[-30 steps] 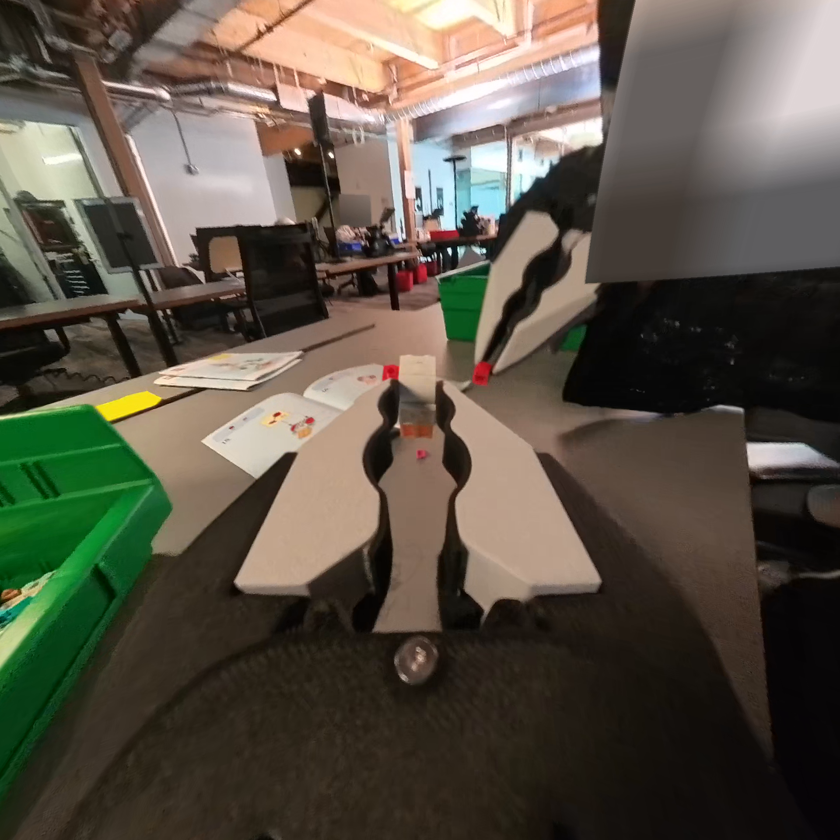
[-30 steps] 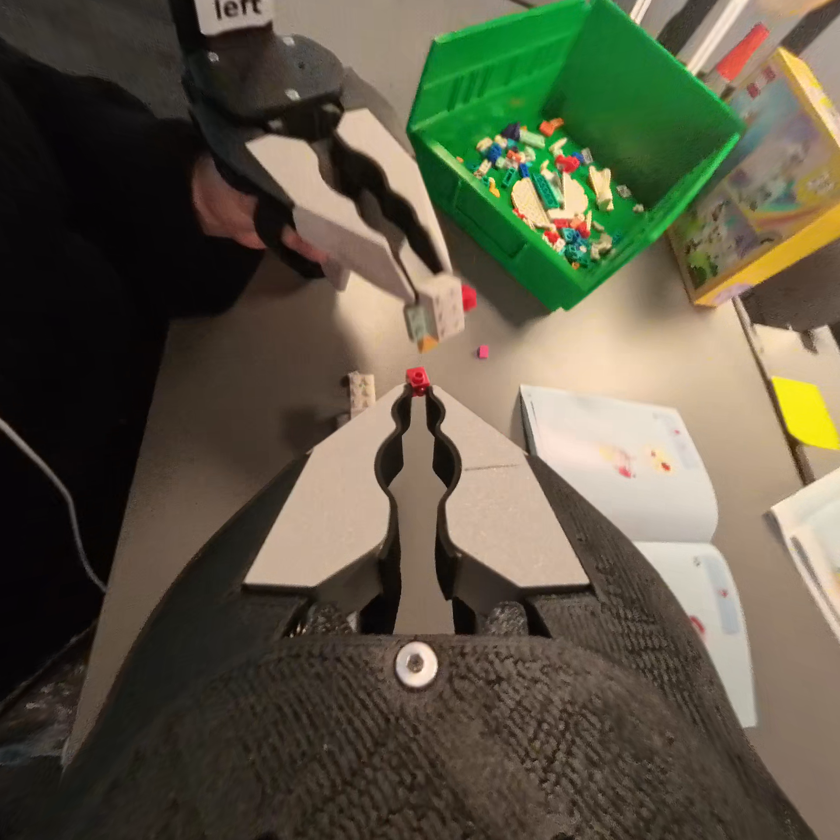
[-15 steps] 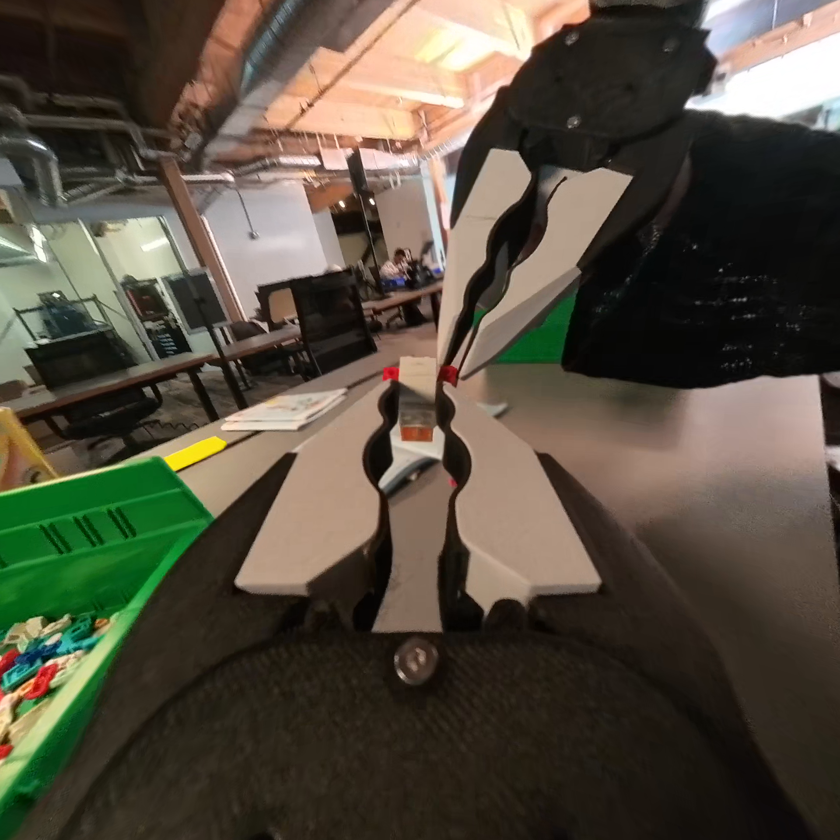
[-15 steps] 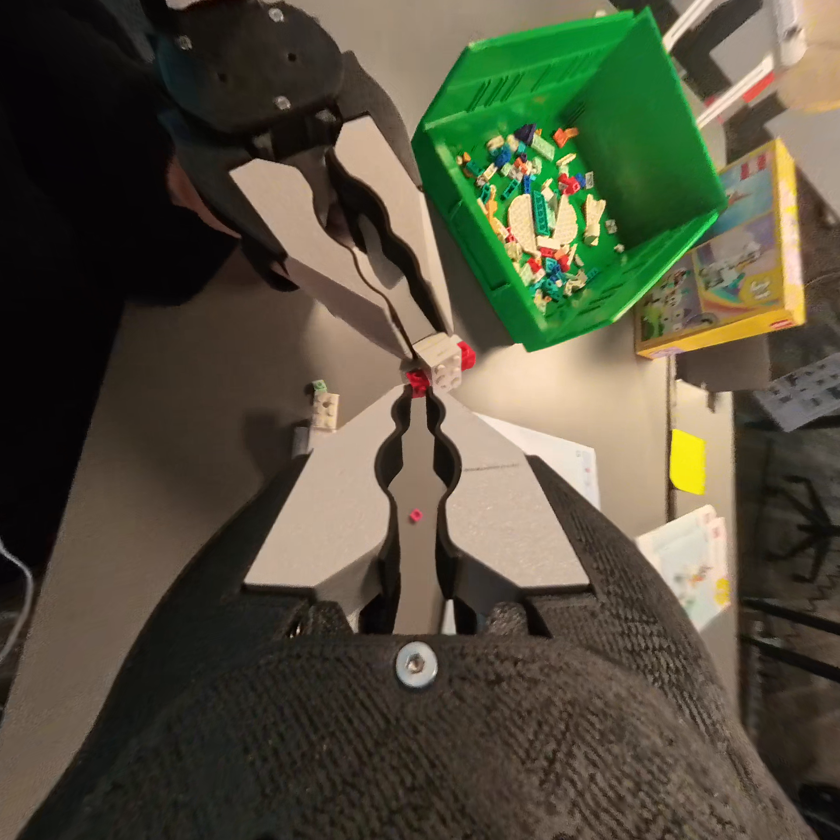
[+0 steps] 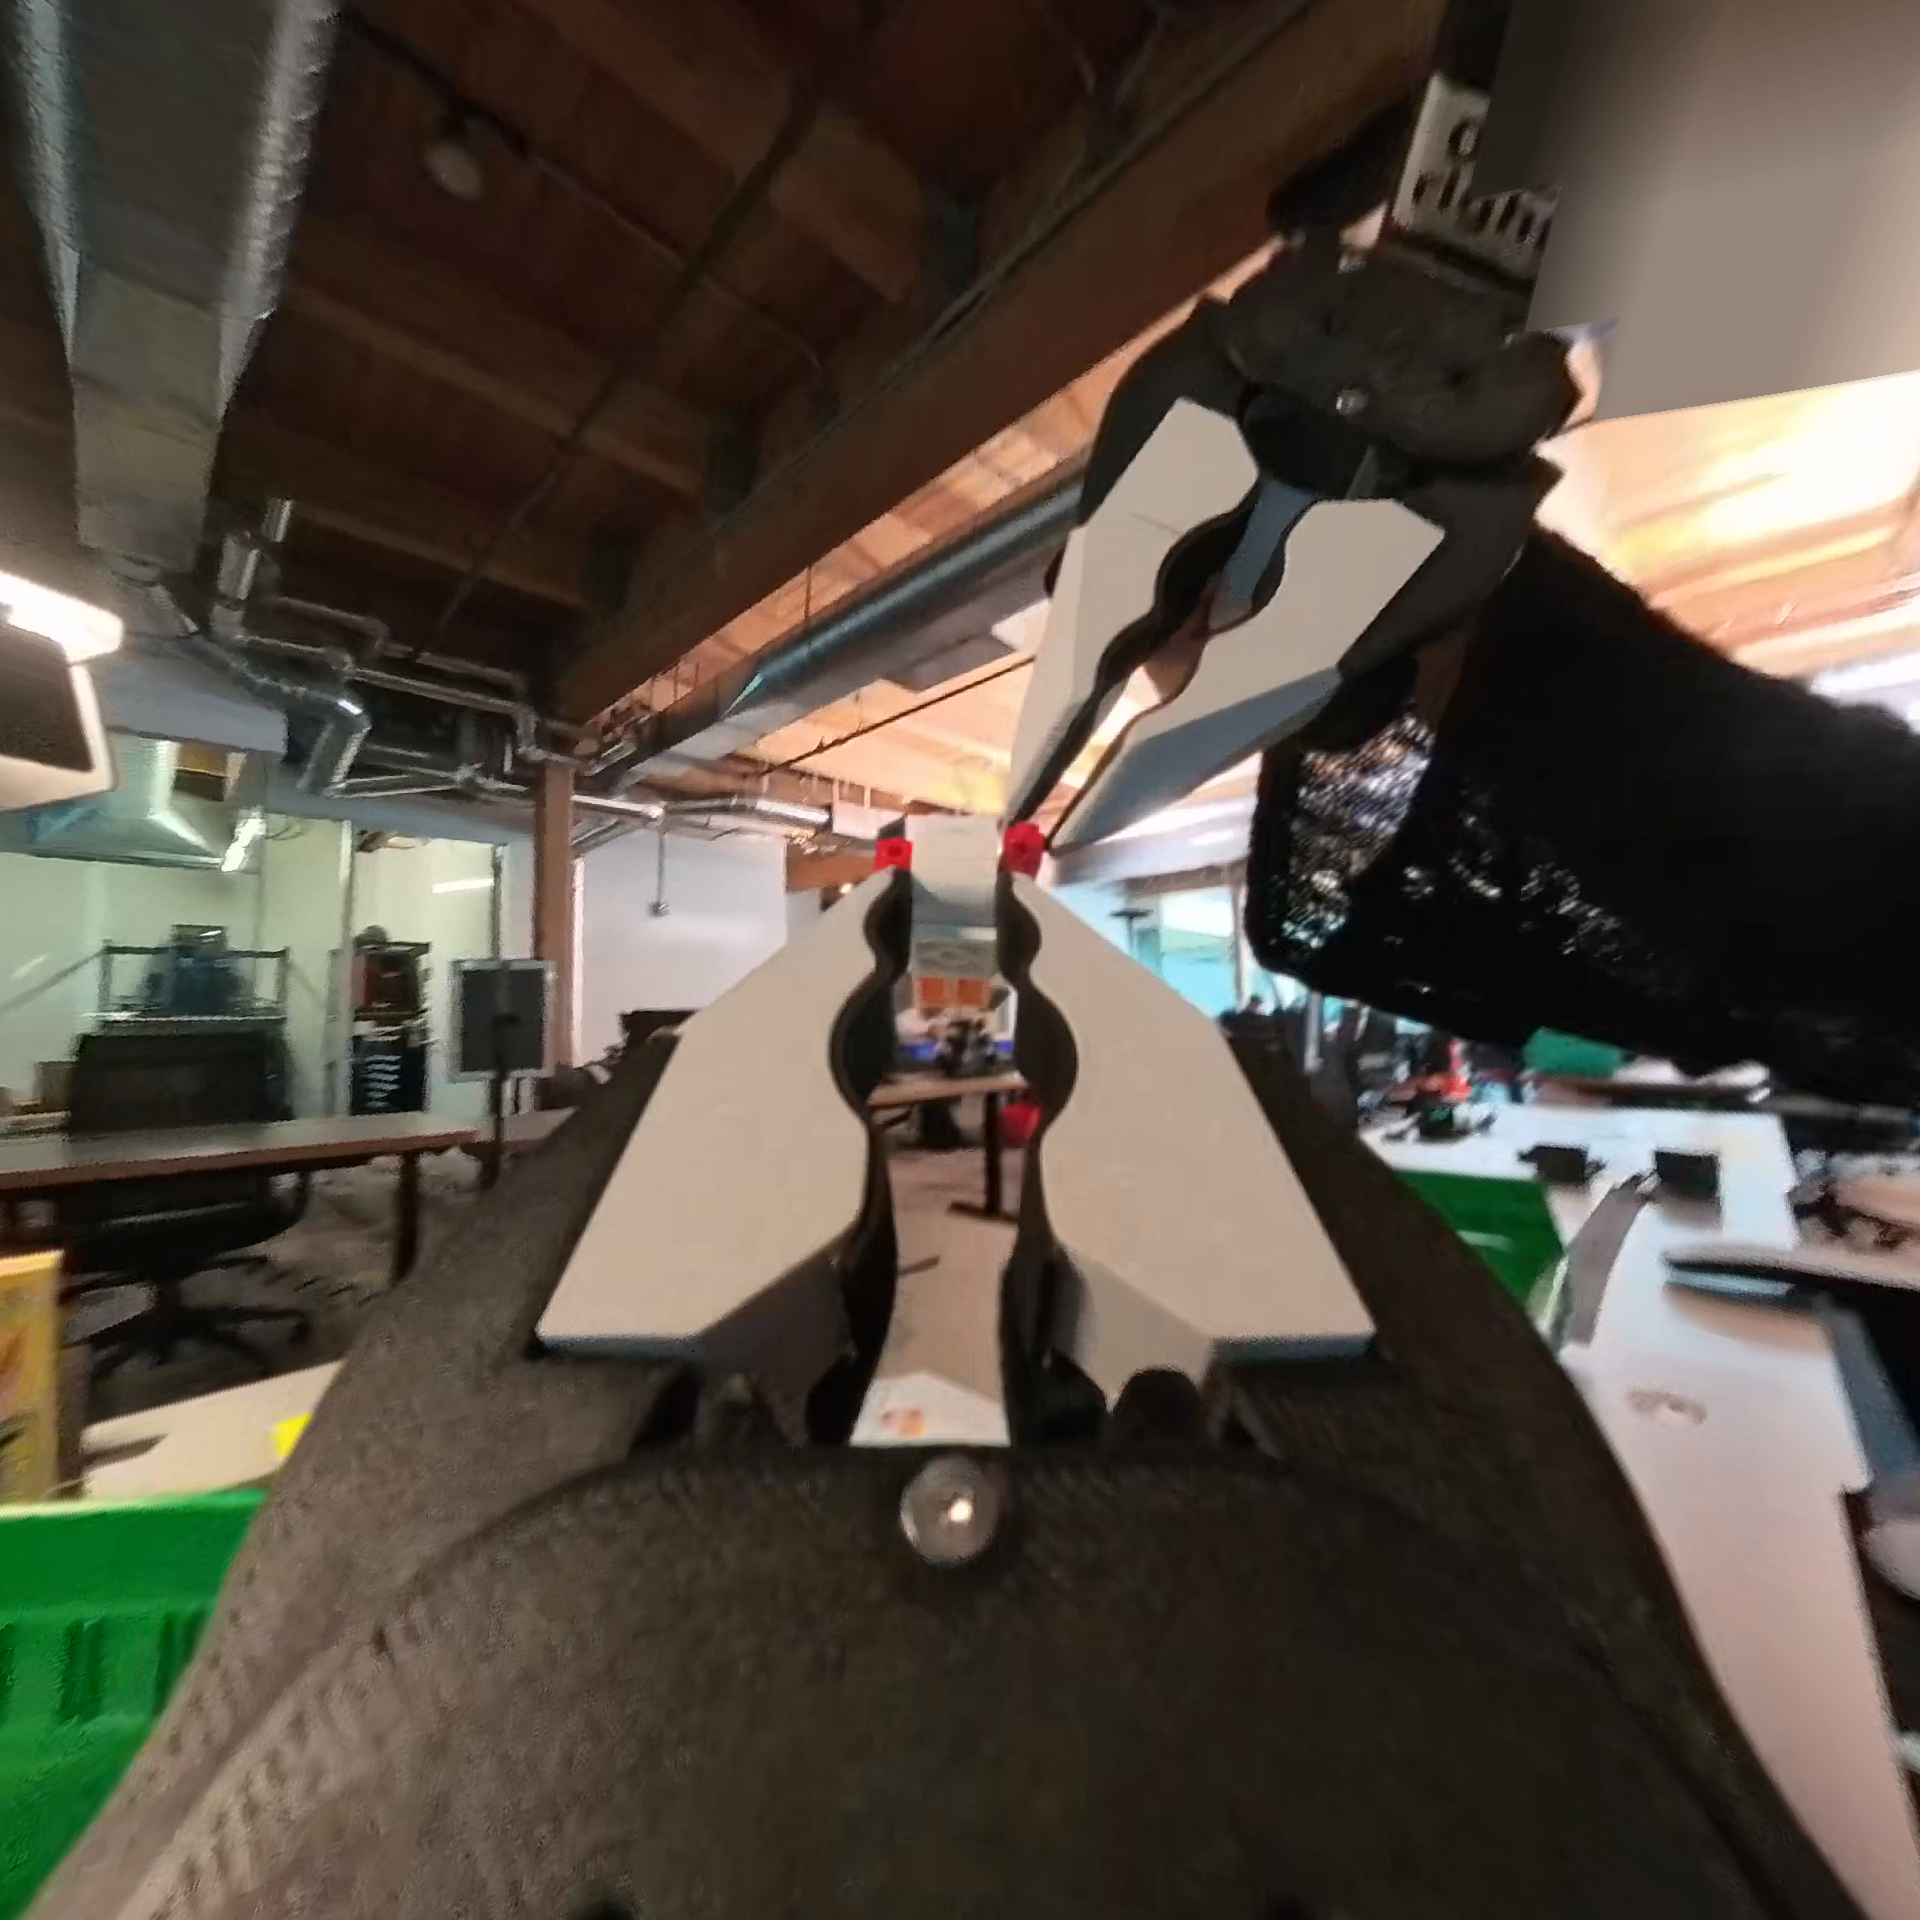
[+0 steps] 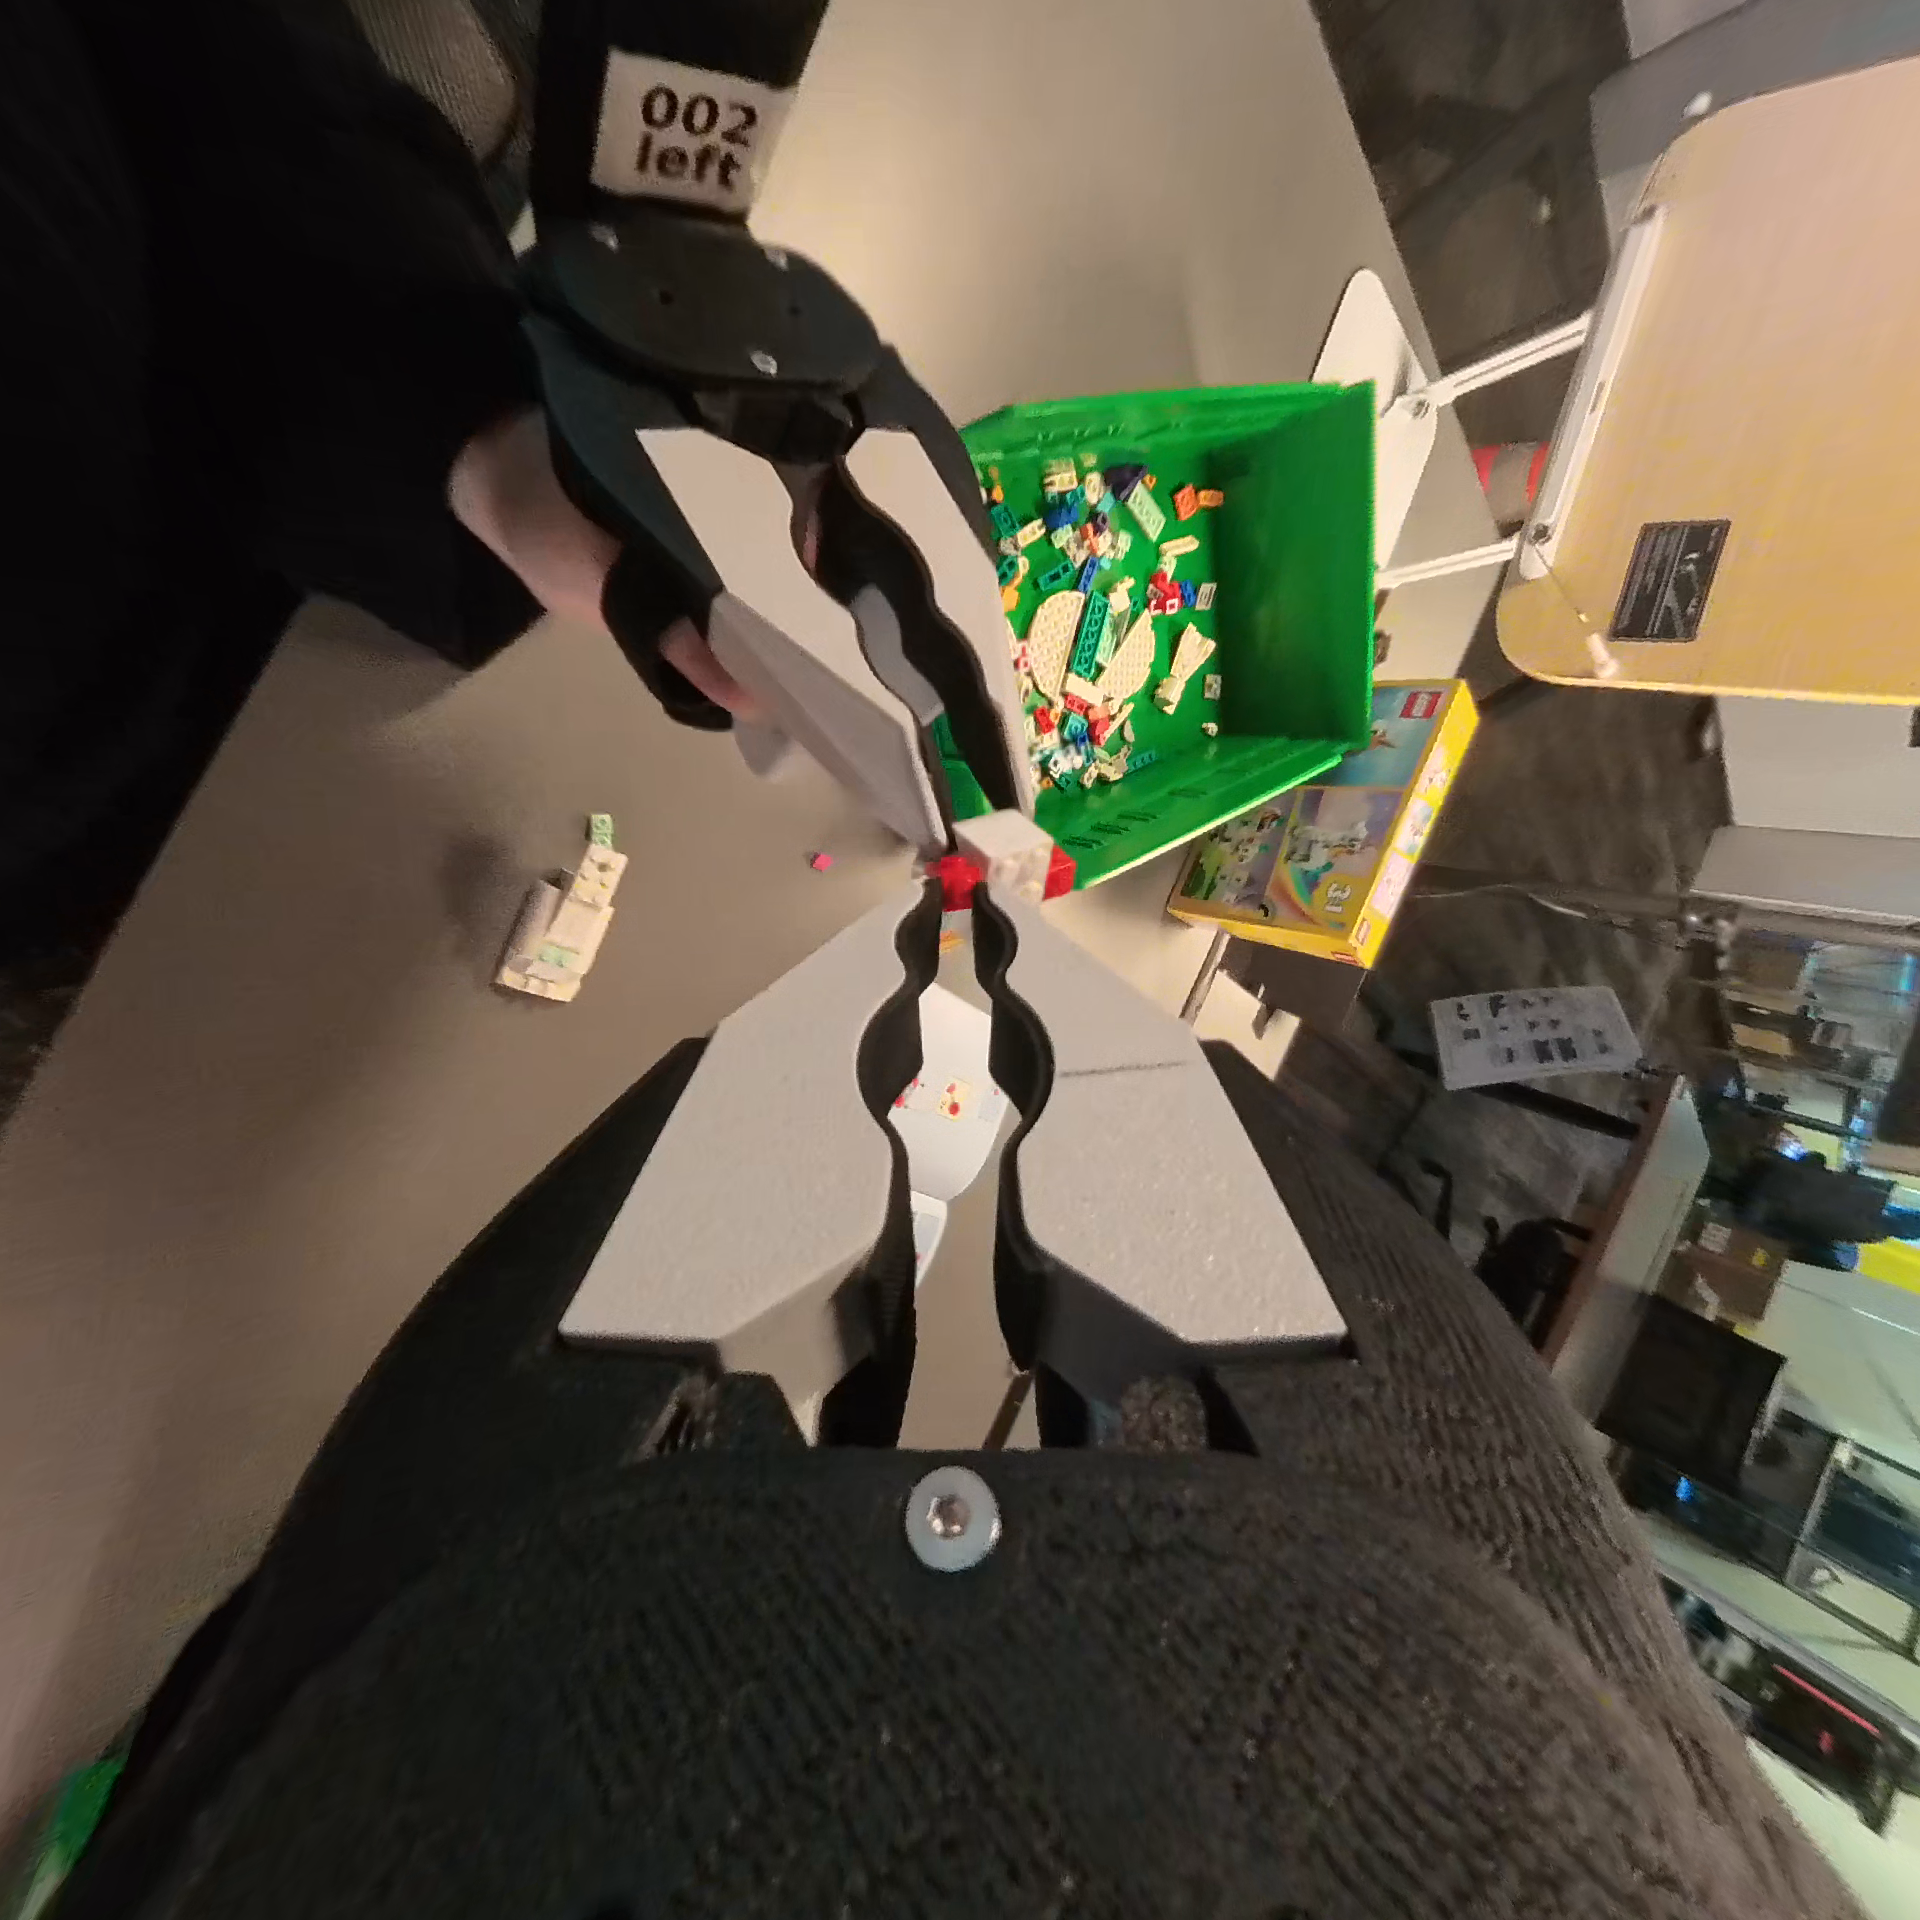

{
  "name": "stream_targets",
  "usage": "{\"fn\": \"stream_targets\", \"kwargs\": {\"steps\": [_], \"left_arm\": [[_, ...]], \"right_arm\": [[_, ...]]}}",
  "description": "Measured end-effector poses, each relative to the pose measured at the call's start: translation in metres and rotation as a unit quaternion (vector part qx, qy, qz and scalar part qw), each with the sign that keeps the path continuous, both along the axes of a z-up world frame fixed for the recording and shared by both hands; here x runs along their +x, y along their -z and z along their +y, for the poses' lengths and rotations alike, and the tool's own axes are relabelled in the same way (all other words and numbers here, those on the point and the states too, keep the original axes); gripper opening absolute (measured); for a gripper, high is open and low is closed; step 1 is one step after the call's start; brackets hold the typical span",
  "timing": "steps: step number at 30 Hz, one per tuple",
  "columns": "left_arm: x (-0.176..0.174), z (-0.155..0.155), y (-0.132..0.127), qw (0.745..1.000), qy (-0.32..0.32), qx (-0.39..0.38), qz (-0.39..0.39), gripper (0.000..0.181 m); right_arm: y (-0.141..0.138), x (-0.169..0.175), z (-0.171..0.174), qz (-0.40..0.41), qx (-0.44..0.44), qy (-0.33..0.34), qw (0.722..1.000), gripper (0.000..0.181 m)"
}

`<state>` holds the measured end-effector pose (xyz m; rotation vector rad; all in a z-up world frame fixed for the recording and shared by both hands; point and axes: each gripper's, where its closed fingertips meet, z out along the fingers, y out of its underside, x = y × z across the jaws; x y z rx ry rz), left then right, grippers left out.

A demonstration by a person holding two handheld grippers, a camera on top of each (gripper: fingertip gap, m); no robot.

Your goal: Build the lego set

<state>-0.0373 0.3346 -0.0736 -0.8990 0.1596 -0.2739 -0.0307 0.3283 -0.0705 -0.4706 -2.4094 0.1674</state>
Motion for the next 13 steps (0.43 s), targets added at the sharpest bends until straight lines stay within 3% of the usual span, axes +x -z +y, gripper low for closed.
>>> {"fn": "stream_targets", "kwargs": {"steps": [7,13], "left_arm": [[0.004,-0.037,-0.044,0.992,0.075,0.065,-0.073,0.015],[0.008,-0.055,-0.060,0.988,0.087,0.088,-0.093,0.015]], "right_arm": [[-0.044,0.004,-0.037,-0.046,-0.087,0.010,0.995,0.004],[-0.060,0.010,-0.050,-0.082,-0.078,0.027,0.993,0.004]]}}
